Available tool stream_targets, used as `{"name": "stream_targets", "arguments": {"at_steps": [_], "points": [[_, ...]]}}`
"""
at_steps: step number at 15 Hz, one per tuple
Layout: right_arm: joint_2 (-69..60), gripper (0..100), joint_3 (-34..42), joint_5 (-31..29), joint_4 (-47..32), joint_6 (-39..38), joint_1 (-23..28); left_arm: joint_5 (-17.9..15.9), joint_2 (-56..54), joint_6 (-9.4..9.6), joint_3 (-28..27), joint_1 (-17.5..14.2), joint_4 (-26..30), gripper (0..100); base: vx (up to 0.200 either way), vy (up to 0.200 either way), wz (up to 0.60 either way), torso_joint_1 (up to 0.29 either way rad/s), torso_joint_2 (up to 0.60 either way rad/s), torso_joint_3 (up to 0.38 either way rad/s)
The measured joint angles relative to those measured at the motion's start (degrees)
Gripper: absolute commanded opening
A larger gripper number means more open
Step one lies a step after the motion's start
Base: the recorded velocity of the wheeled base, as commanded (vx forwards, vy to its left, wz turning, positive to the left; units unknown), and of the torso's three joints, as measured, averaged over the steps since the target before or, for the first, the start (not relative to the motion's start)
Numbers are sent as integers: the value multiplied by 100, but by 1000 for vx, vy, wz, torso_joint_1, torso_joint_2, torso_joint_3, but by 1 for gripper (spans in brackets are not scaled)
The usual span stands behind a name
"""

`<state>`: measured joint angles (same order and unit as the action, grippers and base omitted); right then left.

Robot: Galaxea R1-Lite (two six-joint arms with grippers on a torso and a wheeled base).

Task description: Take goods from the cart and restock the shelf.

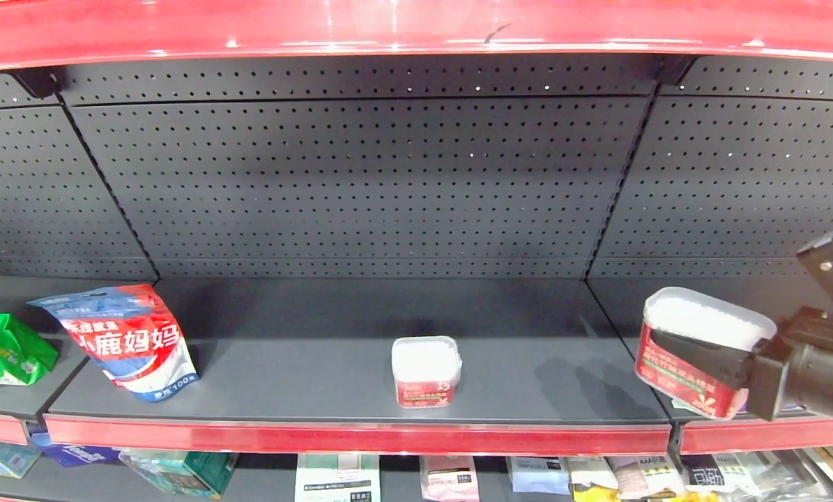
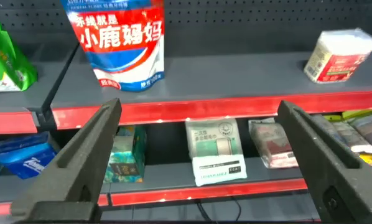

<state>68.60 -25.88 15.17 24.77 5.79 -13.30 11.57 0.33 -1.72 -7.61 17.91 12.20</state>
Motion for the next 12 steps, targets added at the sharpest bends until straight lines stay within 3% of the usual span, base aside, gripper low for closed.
{"name": "stream_targets", "arguments": {"at_steps": [2, 8, 10, 12], "points": [[244, 0, 2, 323, 60, 6, -4, 169, 5, 99, 50, -7, -117, 100, 0, 0, 0, 0, 0, 0], [404, 0, 157, 346, 62, 127, -12, 1142, 363, 83, -112, -193, -266, 100, 0, 0, 0, 0, 0, 0], [411, 0, 163, 346, 62, 208, -10, 1182, 590, 83, -189, -529, -263, 100, 0, 0, 0, 0, 0, 0], [408, 0, 168, 344, 73, 223, -9, 1015, 848, 104, -278, -1215, -268, 100, 0, 0, 0, 0, 0, 0]]}}
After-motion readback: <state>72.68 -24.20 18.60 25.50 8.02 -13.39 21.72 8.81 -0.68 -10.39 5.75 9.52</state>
